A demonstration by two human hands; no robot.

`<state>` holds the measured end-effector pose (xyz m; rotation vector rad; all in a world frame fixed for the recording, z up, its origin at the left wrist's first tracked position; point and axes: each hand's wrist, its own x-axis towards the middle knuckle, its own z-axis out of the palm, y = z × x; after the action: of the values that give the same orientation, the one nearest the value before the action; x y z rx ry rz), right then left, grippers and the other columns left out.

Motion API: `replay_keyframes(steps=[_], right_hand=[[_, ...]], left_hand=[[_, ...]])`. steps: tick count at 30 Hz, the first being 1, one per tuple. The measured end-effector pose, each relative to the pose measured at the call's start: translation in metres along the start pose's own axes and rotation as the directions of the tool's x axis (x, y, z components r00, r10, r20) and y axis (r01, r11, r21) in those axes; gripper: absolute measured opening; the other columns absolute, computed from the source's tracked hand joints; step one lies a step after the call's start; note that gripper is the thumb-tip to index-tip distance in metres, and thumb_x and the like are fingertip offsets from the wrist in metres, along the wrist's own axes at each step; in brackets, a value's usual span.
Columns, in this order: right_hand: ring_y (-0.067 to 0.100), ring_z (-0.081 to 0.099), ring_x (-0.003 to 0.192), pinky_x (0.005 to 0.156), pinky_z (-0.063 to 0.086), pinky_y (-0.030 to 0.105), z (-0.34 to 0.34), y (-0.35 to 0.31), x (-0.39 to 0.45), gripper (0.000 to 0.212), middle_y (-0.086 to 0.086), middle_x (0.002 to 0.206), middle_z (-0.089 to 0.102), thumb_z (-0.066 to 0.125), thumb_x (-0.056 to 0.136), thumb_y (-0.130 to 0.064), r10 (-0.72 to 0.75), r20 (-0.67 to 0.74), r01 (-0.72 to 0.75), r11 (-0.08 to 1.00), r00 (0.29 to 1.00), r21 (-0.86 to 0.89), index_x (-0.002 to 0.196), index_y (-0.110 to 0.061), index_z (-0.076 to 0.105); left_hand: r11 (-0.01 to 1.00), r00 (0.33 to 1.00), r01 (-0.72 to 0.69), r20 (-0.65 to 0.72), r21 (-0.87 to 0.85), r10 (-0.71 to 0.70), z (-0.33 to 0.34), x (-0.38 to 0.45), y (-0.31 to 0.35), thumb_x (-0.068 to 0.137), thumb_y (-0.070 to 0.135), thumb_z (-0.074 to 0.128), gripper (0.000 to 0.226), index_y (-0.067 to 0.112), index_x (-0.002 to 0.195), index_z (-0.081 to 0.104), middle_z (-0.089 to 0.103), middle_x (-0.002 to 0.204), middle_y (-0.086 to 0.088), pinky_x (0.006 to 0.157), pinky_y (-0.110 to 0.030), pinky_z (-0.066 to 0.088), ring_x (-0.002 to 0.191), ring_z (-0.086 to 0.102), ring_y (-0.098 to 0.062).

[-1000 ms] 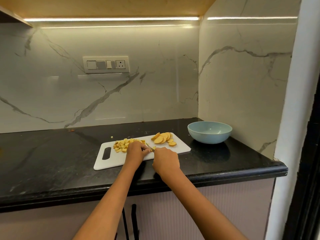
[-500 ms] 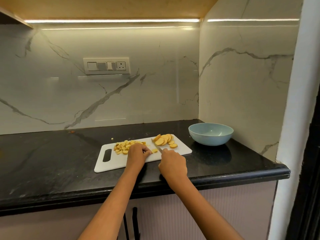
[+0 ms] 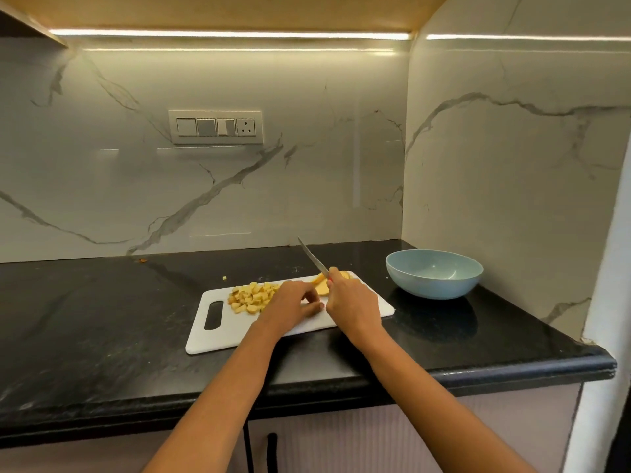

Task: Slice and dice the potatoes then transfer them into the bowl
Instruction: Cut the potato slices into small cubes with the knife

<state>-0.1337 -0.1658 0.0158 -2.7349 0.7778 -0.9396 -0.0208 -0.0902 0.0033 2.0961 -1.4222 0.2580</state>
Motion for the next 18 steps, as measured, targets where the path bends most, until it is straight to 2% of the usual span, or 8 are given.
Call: replay_keyframes(steps=[3, 6, 9, 12, 15, 18], right_hand=[[0.023, 0.063, 0.080, 0.064, 0.045, 0.029, 0.004, 0.005, 0.020, 0.028, 0.008, 0.095, 0.066, 0.035, 0.101, -0.022, -0.005, -0.048, 0.004, 1.000, 0.999, -0.017, 0.127, -0.014, 0.042], [0.021, 0.061, 0.069, 0.063, 0.048, 0.029, 0.012, 0.006, 0.041, 0.033, 0.008, 0.088, 0.066, 0.033, 0.102, -0.023, -0.031, -0.074, 0.029, 0.999, 0.997, -0.020, 0.133, -0.014, 0.039], [0.020, 0.065, 0.073, 0.066, 0.050, 0.027, 0.016, 0.009, 0.056, 0.039, 0.007, 0.088, 0.067, 0.034, 0.102, -0.023, -0.051, -0.081, 0.050, 0.999, 0.995, -0.015, 0.140, -0.015, 0.035], [0.021, 0.065, 0.072, 0.061, 0.047, 0.027, 0.016, 0.016, 0.062, 0.039, 0.008, 0.086, 0.068, 0.034, 0.102, -0.022, -0.025, -0.118, 0.027, 0.999, 0.993, 0.018, 0.140, -0.013, 0.037], [0.019, 0.063, 0.070, 0.059, 0.046, 0.025, 0.014, 0.020, 0.062, 0.038, 0.008, 0.085, 0.067, 0.034, 0.102, -0.022, 0.024, -0.152, -0.011, 0.997, 0.988, 0.081, 0.138, -0.011, 0.041], [0.017, 0.062, 0.068, 0.057, 0.045, 0.022, 0.014, 0.022, 0.061, 0.038, 0.007, 0.087, 0.068, 0.035, 0.102, -0.022, 0.045, -0.167, -0.026, 0.993, 0.985, 0.115, 0.137, -0.011, 0.043]], left_hand=[[0.983, 0.999, -0.041, -0.005, 0.177, 0.042, -0.004, 0.005, -0.009, 0.090, 0.029, 0.055, 0.017, 0.014, 0.094, 0.062, 0.064, 0.099, -0.002, 0.076, -0.022, 0.036, 0.092, 0.049, -0.013], [0.918, 0.999, -0.039, -0.003, 0.394, 0.044, -0.007, 0.014, -0.021, 0.094, 0.035, 0.047, 0.023, 0.020, 0.107, 0.057, 0.061, 0.109, 0.003, 0.088, -0.029, 0.034, 0.102, 0.048, -0.015], [0.869, 0.998, -0.006, -0.049, 0.494, 0.035, -0.008, 0.020, -0.027, 0.097, 0.032, 0.040, 0.025, 0.025, 0.118, 0.052, 0.057, 0.119, 0.006, 0.092, -0.030, 0.030, 0.112, 0.045, -0.016], [0.869, 0.992, 0.085, -0.126, 0.487, -0.026, -0.011, 0.024, -0.030, 0.099, 0.022, 0.038, 0.026, 0.027, 0.119, 0.054, 0.057, 0.121, 0.006, 0.092, -0.031, 0.029, 0.114, 0.045, -0.016], [0.899, 0.973, 0.205, -0.183, 0.387, -0.143, -0.018, 0.025, -0.034, 0.096, 0.007, 0.042, 0.032, 0.026, 0.117, 0.057, 0.060, 0.117, 0.005, 0.090, -0.032, 0.030, 0.111, 0.047, -0.018], [0.930, 0.959, 0.242, -0.216, 0.275, -0.186, -0.020, 0.020, -0.036, 0.094, 0.001, 0.043, 0.035, 0.025, 0.113, 0.061, 0.064, 0.113, 0.005, 0.088, -0.033, 0.029, 0.110, 0.048, -0.018]])
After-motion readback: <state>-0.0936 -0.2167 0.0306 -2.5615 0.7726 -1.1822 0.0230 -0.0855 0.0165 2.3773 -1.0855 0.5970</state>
